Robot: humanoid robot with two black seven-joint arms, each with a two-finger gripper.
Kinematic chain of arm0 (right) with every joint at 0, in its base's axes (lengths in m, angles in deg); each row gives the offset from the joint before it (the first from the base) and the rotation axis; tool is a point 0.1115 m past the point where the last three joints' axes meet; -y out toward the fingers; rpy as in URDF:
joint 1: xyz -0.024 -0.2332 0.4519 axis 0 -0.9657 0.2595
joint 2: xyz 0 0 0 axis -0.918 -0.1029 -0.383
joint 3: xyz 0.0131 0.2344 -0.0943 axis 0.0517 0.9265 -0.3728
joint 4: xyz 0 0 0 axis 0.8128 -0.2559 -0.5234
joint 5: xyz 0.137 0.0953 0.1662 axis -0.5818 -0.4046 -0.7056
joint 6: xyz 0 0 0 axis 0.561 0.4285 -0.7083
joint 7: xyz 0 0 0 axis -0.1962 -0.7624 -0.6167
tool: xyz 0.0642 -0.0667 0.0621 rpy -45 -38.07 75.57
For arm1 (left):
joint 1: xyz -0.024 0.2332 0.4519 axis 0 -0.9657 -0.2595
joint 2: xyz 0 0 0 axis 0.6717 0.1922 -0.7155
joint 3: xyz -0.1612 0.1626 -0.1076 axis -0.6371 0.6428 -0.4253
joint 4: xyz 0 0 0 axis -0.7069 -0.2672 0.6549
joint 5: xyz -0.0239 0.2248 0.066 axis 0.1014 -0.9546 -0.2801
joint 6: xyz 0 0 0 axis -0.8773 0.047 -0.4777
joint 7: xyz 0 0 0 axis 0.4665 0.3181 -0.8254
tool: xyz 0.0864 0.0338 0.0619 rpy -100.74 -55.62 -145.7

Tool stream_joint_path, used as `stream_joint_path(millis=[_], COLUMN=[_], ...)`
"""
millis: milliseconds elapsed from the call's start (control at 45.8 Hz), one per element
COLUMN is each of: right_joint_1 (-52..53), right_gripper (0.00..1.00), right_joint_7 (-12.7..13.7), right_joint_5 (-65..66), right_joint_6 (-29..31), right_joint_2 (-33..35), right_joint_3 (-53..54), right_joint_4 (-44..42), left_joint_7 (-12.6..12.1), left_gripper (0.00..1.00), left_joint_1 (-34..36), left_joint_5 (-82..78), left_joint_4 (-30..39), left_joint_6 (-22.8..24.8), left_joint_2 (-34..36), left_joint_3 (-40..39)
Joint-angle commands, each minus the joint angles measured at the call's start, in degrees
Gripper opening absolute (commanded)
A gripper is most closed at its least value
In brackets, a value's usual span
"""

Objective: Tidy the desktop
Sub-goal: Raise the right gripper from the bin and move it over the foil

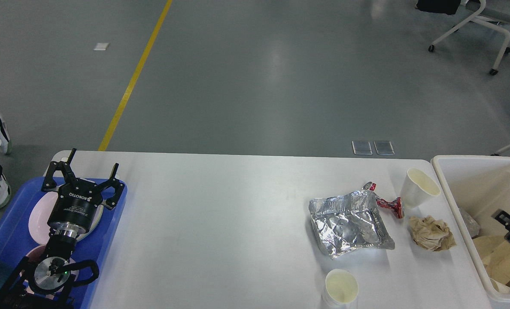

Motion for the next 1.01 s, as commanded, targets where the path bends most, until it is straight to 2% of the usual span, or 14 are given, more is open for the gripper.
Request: stream_joint_path(millis=[0, 153, 350, 503, 612, 787, 983], right_joint_1=[10.13, 27.61, 47.66, 60.23, 67.7, 78.08, 79.93], right_gripper=[1.0, 1.0, 1.0, 1.0, 1.0, 0.98, 0.98], right_joint_7=[0.51, 0.51, 0.6, 0.69, 0.69, 0.69, 0.6], right_joint_5=[6.95, 12.06, 11.97, 11.97, 11.88, 10.83, 8.46], right_joint_6=[7.31, 19.7, 35.43, 42.47, 43.27, 41.25, 39.58], right_joint_2=[1.76, 2.38, -0.96, -5.44, -7.02, -9.84, -12.3], right_joint_3=[-3.61, -9.85, -15.13, -17.24, -17.42, -15.84, -14.87], right_joint_4=[8.09, 20.49, 33.49, 45.97, 56.6, 71.47, 72.89], left_joint_7=[-0.09, -0.09, 0.0, 0.0, 0.0, 0.0, -0.09], left_gripper=[0.96, 0.96, 0.96, 0.96, 0.96, 0.96, 0.96], left_joint_1=[0.0, 0.0, 0.0, -0.09, -0.09, 0.0, 0.0], left_joint_5=[0.0, 0.0, 0.0, 0.0, 0.0, 0.0, 0.0], left_joint_4=[-0.01, -0.01, -0.01, -0.01, -0.01, -0.1, -0.01], left_joint_6=[0.0, 0.0, 0.0, 0.0, 0.0, -0.09, -0.09], left_joint_2=[0.0, 0.0, 0.0, 0.0, 0.0, 0.09, 0.09], left_joint_3=[0.0, 0.0, 0.0, 0.0, 0.0, -0.09, -0.09])
